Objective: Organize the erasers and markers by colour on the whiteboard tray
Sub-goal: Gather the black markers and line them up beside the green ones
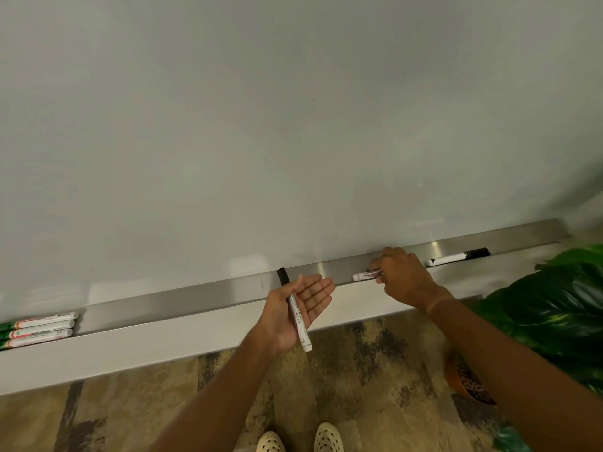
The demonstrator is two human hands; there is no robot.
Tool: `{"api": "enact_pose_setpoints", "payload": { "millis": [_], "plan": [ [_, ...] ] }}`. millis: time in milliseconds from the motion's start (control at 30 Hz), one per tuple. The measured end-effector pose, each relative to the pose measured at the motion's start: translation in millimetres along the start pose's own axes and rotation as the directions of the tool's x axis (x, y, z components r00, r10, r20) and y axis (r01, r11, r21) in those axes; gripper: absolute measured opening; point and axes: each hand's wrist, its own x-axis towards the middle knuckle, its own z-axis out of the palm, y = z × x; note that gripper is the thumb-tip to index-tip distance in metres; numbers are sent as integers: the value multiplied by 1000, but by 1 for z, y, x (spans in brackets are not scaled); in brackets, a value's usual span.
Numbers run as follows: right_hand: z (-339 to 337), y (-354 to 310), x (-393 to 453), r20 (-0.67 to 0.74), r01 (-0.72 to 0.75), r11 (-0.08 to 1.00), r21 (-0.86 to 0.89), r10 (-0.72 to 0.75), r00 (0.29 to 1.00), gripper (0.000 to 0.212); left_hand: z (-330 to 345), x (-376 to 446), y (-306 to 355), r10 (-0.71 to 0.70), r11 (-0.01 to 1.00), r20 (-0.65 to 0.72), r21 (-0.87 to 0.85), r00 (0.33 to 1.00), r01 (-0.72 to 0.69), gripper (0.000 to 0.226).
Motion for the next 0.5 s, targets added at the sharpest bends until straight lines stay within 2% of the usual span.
{"api": "enact_pose_setpoints", "payload": {
  "millis": [100,167,267,333,500],
  "plan": [
    [-3,-1,0,-23,22,999,35,-21,1000,29,0,2,0,-2,1000,-5,17,1000,2,55],
    [-6,-5,-2,-119,75,997,32,-71,990,29,-1,2,1,-4,1000,-8,28,1000,4,55],
    [-14,-23,-9,-302,205,978,29,-187,935,36,-2,4,1,-9,1000,-7,23,1000,9,54],
    [-20,-43,-17,-364,317,948,16,-290,885,37,-3,6,1,-13,1000,-17,27,1000,13,53],
    [-19,-82,-35,-291,558,829,-17,-538,791,37,-1,6,0,-36,997,-29,73,999,38,42]
  ]
}}
